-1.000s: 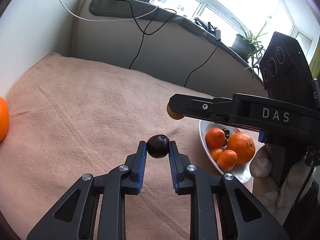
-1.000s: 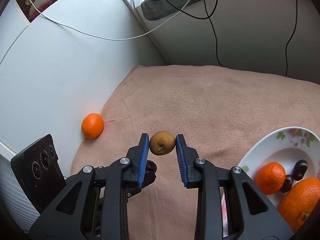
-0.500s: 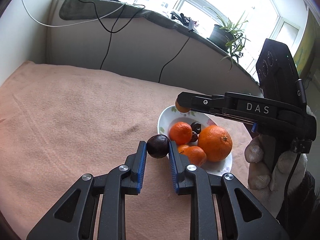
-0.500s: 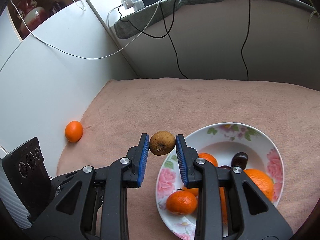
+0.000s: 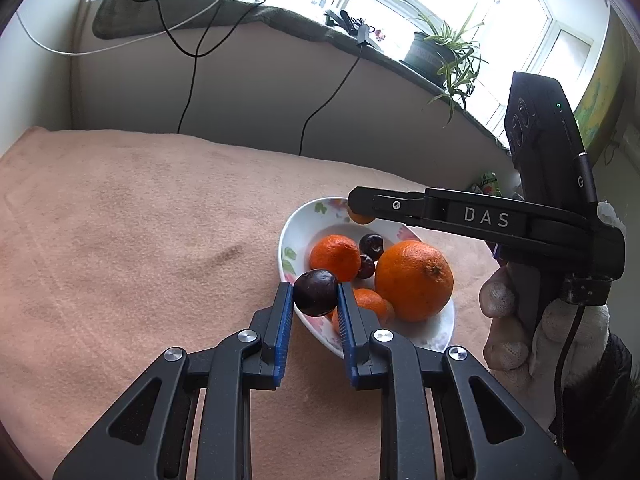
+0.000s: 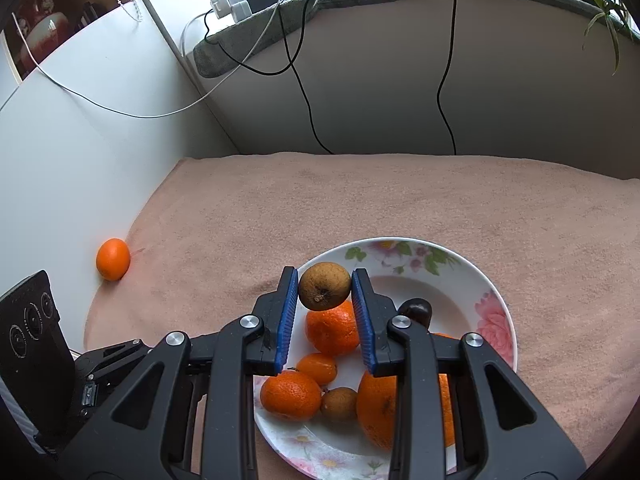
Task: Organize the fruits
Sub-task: 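Carry the plum and kiwi onto the plate and open both grippers, then withdraw both open grippers from the plate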
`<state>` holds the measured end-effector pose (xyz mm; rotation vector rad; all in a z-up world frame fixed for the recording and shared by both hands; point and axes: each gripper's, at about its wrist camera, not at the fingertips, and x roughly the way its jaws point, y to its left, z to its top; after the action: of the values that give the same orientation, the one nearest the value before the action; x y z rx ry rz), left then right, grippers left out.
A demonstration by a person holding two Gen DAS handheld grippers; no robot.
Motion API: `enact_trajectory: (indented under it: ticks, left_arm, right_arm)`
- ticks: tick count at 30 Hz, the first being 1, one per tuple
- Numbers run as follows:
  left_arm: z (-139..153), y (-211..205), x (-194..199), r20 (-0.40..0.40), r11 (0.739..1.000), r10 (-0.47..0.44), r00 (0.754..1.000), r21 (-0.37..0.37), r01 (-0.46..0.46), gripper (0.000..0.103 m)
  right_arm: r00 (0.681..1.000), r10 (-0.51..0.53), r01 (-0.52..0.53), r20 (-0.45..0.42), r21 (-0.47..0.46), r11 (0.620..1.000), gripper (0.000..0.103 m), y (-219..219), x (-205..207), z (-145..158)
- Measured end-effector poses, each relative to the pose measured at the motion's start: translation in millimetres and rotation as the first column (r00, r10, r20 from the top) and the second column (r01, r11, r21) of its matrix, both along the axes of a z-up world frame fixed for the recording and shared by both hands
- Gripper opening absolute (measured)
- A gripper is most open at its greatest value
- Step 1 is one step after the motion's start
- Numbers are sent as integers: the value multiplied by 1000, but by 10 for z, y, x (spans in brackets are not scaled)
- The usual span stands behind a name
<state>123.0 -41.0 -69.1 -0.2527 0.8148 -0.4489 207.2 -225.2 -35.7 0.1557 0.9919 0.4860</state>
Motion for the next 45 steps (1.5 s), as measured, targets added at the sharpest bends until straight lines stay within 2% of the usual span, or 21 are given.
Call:
enact_trajectory:
  ticks: [10, 26, 30, 32, 33, 34, 37, 38, 43, 45]
  left_arm:
    - [-23, -87, 20, 2, 999, -14, 1000, 29, 14, 21]
    - [-10, -125, 24, 11, 998, -26, 1000, 52, 25, 21]
    - [-15, -146, 12, 14, 998, -33, 999, 62, 32, 31]
    - [-9, -155, 4, 17, 997, -34, 999, 64, 33, 39]
    - [-4, -157, 0, 19, 997, -33, 999, 66, 32, 47]
    - [2, -158, -3, 22, 997, -32, 999, 65, 31, 55]
    - [14, -163, -6, 24, 997, -34, 999, 69, 32, 58]
    - [17, -163, -6, 24, 997, -31, 999, 73, 29, 63]
    - [42, -167, -20, 25, 996, -20, 999, 92, 18, 69]
    - [52, -181, -35, 28, 993, -10, 1000, 120, 7, 71]
  right_arm:
    - [999, -7, 10, 34, -81, 997, 29, 10, -17, 12]
    - [999, -26, 29, 29, -113, 993, 29, -22, -6, 7]
    - [999, -30, 33, 28, -107, 994, 30, -21, -5, 2]
    - [999, -35, 39, 36, -108, 993, 41, -24, -17, 8]
    - [998, -38, 43, 46, -108, 993, 54, -28, -26, 18]
    - [998, -39, 45, 55, -107, 993, 61, -28, -35, 32]
    - [997, -36, 43, 65, -111, 993, 63, -21, -43, 61]
    - [997, -36, 43, 67, -113, 993, 65, -19, -43, 68]
    - [996, -28, 38, 88, -119, 992, 83, 12, -69, 105]
    - [995, -22, 34, 101, -124, 992, 84, 33, -80, 126]
